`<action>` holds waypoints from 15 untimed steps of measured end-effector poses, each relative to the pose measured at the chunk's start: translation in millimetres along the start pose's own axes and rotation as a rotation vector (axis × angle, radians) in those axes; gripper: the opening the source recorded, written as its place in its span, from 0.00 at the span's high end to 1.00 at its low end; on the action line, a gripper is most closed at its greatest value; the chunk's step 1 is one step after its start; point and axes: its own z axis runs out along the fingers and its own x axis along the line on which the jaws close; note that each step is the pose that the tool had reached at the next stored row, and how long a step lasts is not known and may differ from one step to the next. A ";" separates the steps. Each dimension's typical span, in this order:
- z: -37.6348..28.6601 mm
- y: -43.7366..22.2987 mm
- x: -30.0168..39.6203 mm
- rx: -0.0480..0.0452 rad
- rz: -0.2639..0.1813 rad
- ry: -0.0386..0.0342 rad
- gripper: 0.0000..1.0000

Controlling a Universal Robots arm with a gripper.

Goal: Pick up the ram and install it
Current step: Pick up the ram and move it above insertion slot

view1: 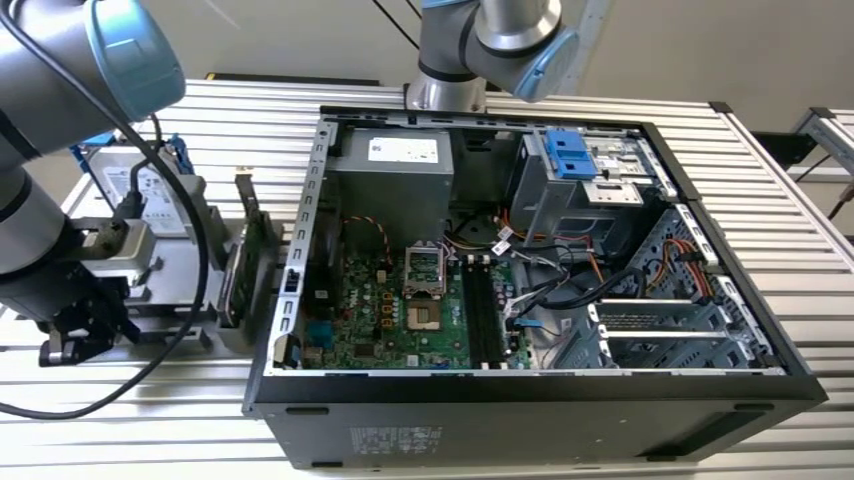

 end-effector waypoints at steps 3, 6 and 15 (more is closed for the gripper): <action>0.0 0.0 -0.5 -0.0001 0.000 0.0000 1.00; 0.0 0.0 -0.6 -0.0001 0.000 0.0000 1.00; -1.9 -0.1 -0.7 0.0002 0.000 -0.0002 1.00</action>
